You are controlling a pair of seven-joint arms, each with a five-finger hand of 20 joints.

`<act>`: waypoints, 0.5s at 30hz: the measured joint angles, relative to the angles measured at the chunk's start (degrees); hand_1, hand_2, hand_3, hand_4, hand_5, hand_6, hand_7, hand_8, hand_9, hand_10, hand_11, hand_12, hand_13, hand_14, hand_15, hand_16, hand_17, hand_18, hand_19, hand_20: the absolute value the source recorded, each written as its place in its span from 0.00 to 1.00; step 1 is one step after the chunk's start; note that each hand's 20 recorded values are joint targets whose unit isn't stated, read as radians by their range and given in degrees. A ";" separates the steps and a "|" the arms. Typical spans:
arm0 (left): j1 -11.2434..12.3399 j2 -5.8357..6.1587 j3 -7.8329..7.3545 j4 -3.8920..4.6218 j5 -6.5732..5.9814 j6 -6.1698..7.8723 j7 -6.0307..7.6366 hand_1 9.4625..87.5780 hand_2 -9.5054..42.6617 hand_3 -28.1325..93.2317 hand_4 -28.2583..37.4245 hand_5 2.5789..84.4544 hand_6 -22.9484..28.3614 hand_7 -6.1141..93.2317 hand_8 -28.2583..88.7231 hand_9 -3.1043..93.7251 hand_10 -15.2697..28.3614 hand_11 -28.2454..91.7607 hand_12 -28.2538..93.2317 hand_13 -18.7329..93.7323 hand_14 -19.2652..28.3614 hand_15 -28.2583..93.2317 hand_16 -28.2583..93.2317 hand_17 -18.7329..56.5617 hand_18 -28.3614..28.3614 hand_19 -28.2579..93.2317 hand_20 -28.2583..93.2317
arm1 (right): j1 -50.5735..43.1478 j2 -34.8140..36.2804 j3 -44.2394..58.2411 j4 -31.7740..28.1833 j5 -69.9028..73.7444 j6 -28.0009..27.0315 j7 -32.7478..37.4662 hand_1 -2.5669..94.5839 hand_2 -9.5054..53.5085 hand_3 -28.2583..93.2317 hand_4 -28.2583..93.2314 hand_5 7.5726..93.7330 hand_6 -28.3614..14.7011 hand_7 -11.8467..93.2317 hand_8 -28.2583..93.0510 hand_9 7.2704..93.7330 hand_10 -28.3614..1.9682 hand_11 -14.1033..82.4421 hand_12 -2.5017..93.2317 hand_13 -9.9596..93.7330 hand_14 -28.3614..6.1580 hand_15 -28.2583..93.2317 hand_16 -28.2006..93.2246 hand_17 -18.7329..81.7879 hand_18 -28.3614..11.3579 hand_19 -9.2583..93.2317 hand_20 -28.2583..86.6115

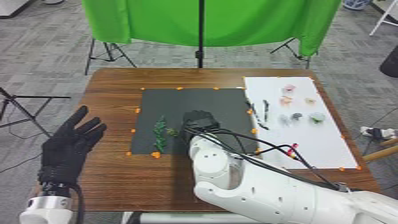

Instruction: Arrange flowers

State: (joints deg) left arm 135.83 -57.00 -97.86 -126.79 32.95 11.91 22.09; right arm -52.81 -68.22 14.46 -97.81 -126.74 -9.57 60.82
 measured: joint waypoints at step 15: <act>1.88 -0.58 -0.15 -0.19 -0.30 0.19 0.51 0.17 0.28 0.92 0.04 0.40 0.59 0.19 0.15 0.38 0.81 0.38 0.32 0.36 1.00 0.56 0.17 0.08 1.00 0.70 0.17 | 0.84 5.57 1.30 -6.04 -4.82 4.84 -0.22 0.29 0.15 0.77 0.04 0.94 0.57 0.25 0.14 0.94 0.45 0.61 0.25 0.86 0.44 0.85 0.43 0.70 0.09 1.00 0.70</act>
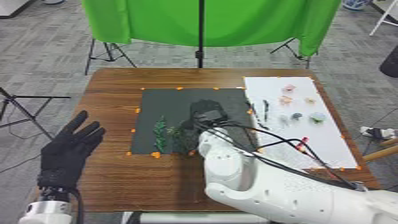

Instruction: Arrange flowers

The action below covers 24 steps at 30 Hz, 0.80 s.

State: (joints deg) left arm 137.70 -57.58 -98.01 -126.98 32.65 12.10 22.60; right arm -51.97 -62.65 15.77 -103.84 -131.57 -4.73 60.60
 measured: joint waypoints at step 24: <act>0.14 0.48 1.91 0.06 -0.55 0.17 2.21 0.18 0.28 0.91 0.06 0.39 0.59 0.18 0.15 0.37 0.80 0.39 0.30 0.35 0.97 0.55 0.16 0.09 0.98 0.69 0.20 | -5.04 15.81 20.22 4.60 15.65 1.60 6.08 0.33 0.07 0.82 0.03 0.63 0.44 0.24 0.15 0.62 0.21 0.68 0.22 0.69 0.31 0.87 0.35 0.54 0.02 1.00 0.51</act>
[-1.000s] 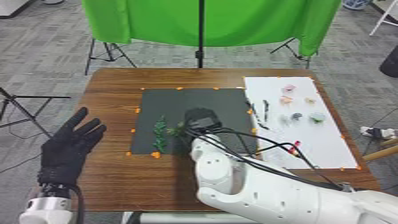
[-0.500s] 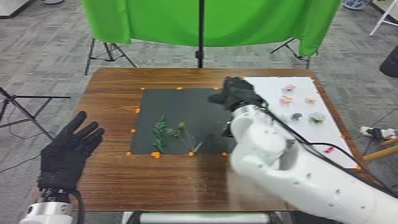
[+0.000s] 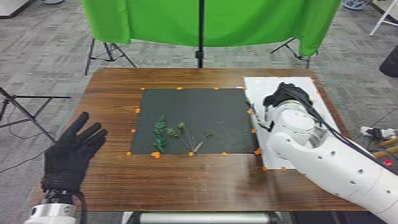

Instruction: Arrange flowers

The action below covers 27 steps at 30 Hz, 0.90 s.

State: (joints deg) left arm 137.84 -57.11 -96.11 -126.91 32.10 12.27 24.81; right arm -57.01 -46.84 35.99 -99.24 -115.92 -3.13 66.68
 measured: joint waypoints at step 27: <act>-0.80 -1.71 -0.60 0.05 0.65 -0.12 -2.71 0.18 0.29 0.91 0.06 0.38 0.59 0.18 0.15 0.36 0.79 0.39 0.30 0.35 0.96 0.55 0.16 0.09 0.98 0.68 0.21 | 5.07 -7.46 -11.02 7.96 -7.23 -8.77 -0.73 0.62 0.00 0.76 0.00 0.93 0.62 0.31 0.29 0.87 0.59 0.67 0.30 0.86 0.58 0.86 0.41 0.63 0.12 1.00 0.60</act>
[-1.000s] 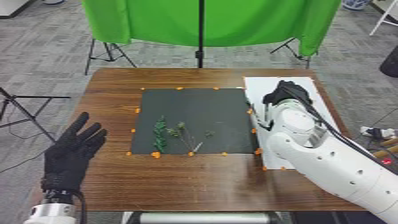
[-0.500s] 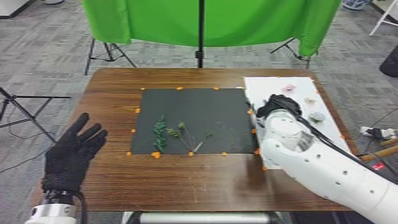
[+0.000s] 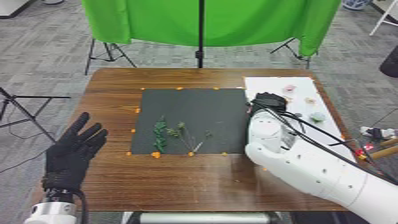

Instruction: Arrange flowers

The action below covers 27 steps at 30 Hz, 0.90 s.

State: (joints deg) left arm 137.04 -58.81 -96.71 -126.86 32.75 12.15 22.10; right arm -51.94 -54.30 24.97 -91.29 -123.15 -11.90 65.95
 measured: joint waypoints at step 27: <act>1.32 0.83 -0.43 -0.29 -0.42 0.59 1.02 0.19 0.29 0.91 0.07 0.38 0.60 0.17 0.15 0.35 0.78 0.39 0.30 0.34 0.95 0.55 0.16 0.09 0.97 0.68 0.22 | -5.96 4.81 3.76 -10.79 -6.63 17.55 -3.52 0.61 0.00 0.84 0.00 1.00 0.57 0.30 0.32 0.97 0.55 0.69 0.26 0.90 0.57 0.88 0.43 0.68 0.11 1.00 0.70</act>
State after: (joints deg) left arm 138.36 -57.99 -97.14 -127.15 32.33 12.74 23.12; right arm -57.89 -49.49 28.73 -102.08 -129.78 5.65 62.43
